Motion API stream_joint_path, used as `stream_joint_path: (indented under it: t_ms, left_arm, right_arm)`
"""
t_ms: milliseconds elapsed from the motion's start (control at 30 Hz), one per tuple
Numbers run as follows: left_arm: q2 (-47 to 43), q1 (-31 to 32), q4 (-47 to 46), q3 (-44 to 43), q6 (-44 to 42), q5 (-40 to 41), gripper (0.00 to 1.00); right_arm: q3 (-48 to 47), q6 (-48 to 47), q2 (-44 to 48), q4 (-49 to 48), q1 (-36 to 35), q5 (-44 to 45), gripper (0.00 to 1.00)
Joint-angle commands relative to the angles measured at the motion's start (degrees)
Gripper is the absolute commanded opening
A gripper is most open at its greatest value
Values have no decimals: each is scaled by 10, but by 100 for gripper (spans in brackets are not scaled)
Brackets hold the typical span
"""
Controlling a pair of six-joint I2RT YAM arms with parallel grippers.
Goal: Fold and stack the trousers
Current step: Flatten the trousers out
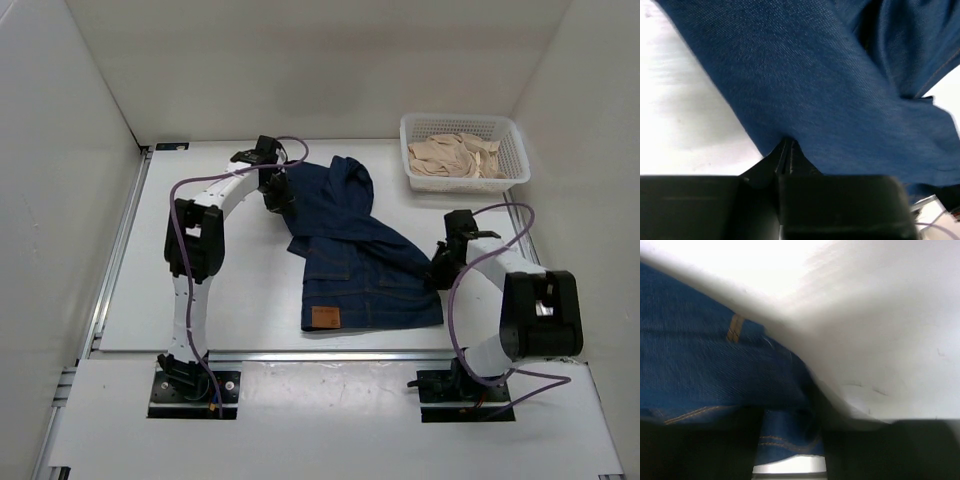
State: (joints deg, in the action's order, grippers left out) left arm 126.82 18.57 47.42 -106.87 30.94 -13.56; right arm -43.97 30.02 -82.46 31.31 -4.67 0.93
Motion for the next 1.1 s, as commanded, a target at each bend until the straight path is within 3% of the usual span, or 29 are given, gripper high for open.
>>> stream_joint_path:
  t_ms: [0,67,200,333,400,467,600,633,667,700,800,900,1067]
  left_arm:
    - [11,3,0,-22,-2,-16,10]
    - [-3,-3,0,-22,-2,-1,10]
    - [-44,-14,0,-27,-2,41,10]
    - [-77,-41,5,-29,-2,29,10]
    - [-86,-46,5,-12,5,24,23]
    - [-86,-46,0,16,5,24,49]
    - [-81,-41,-18,48,5,32,66]
    - [-81,-41,-23,55,5,32,72]
    - [-61,-35,-23,55,-8,37,86]
    - [-45,-35,-23,55,-8,37,87]
    - [-9,-29,-29,49,-8,37,84]
    - [12,-29,-29,31,-3,37,65]
    - [18,-29,-29,-15,3,37,14]
  right_arm:
    - [-46,-9,-38,-52,-6,-20,20]
    - [-69,-15,-43,-30,-11,-2,2]
    - [-153,-38,-29,6,-11,23,0]
    - [-271,-52,-29,43,-11,36,0]
    - [-287,-52,-35,54,-11,42,0]
    - [-287,-58,-35,54,-11,47,0]
    - [-280,-58,-35,60,-6,53,0]
    - [-275,-58,-35,60,-6,53,0]
    - [-270,-58,-30,60,-6,58,0]
    - [-270,-58,-30,60,-6,58,0]
    - [-264,-52,-30,60,-6,58,0]
    - [-264,-52,-24,60,-6,58,0]
    - [-264,-58,-14,65,-6,58,0]
